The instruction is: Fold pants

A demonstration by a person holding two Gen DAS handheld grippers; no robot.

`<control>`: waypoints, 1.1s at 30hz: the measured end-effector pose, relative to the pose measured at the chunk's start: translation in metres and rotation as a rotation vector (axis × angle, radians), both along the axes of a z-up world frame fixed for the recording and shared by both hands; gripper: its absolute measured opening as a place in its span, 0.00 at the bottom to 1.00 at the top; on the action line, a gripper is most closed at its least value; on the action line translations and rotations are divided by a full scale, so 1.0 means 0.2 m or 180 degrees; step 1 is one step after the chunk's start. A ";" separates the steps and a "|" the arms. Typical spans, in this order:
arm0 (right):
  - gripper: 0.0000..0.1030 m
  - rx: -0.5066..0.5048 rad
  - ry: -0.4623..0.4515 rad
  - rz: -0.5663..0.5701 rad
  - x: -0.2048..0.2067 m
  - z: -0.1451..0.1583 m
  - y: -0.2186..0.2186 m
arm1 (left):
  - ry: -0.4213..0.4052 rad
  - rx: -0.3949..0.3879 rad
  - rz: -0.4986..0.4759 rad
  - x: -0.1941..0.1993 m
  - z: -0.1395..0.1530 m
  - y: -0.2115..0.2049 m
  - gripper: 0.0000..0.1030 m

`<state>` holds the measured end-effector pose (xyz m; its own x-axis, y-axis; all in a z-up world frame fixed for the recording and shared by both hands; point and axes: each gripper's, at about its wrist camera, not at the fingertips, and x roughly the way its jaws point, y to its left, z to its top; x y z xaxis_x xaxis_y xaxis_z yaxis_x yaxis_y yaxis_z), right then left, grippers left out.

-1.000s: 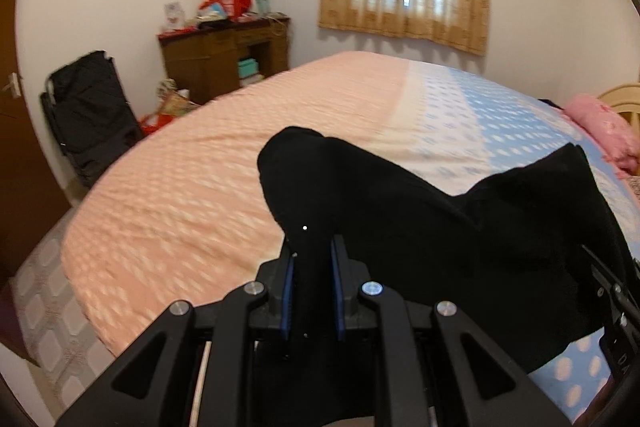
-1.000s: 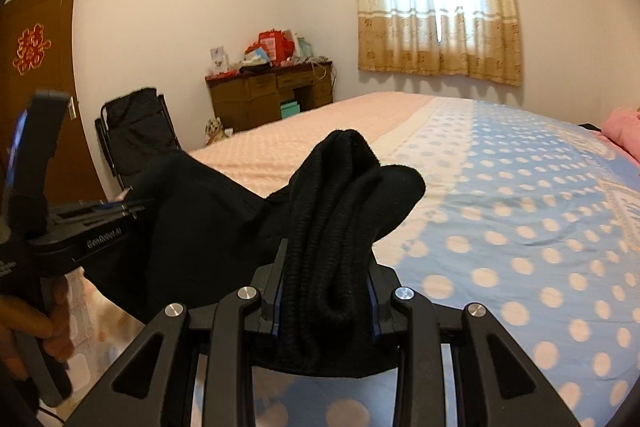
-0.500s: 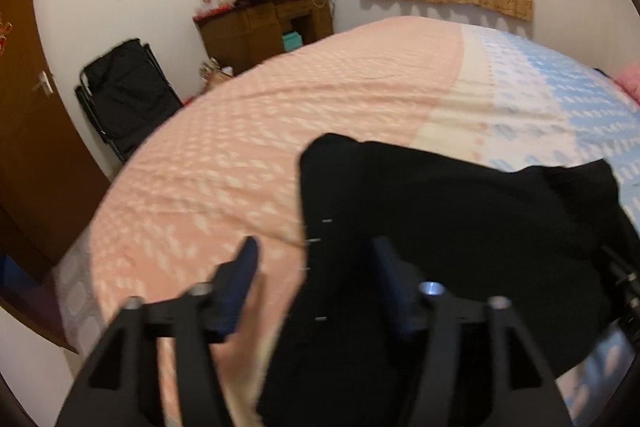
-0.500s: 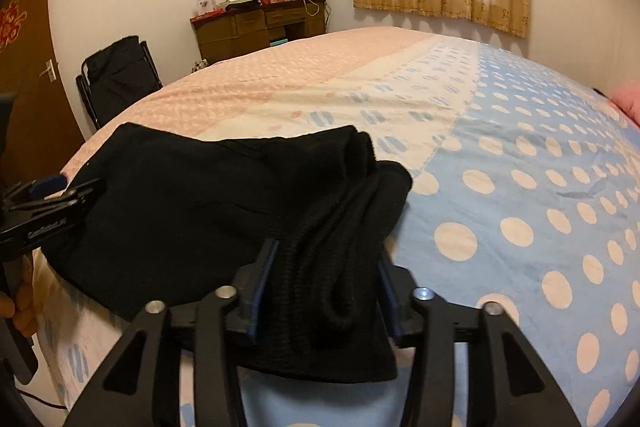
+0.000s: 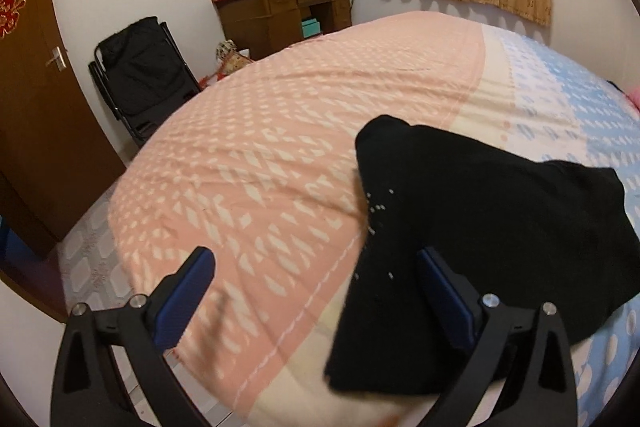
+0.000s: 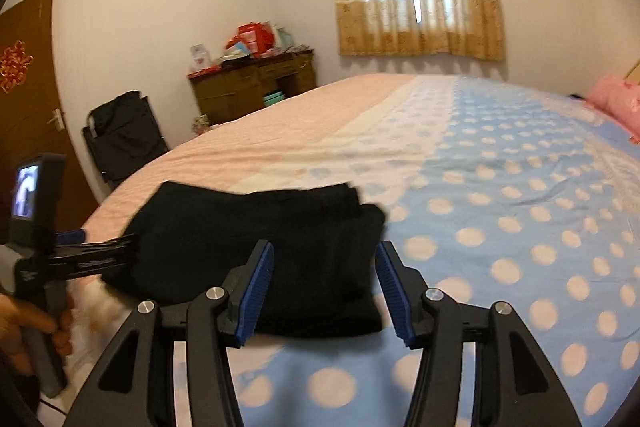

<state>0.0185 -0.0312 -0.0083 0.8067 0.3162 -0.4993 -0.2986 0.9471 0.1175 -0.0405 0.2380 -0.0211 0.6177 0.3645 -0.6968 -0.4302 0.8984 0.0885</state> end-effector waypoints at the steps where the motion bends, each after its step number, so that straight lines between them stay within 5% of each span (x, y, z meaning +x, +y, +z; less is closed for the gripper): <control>1: 0.53 0.0049 0.0062 0.0025 -0.01 0.00 0.00 | 0.0001 -0.0012 -0.0007 0.00 0.00 0.00 0.99; 14: 0.54 0.0221 0.0398 -0.0245 -0.17 -0.07 -0.04 | -0.0145 0.0000 -0.0312 -0.13 0.05 -0.18 0.99; 24: 0.62 0.0278 -0.0175 -0.0364 -0.40 0.11 -0.07 | -0.0262 0.0013 -0.0314 -0.27 0.12 -0.25 1.00; 33: 0.62 0.0270 -0.0338 -0.0356 -0.47 0.18 -0.04 | -0.0356 0.0156 -0.0396 -0.33 0.17 -0.31 1.00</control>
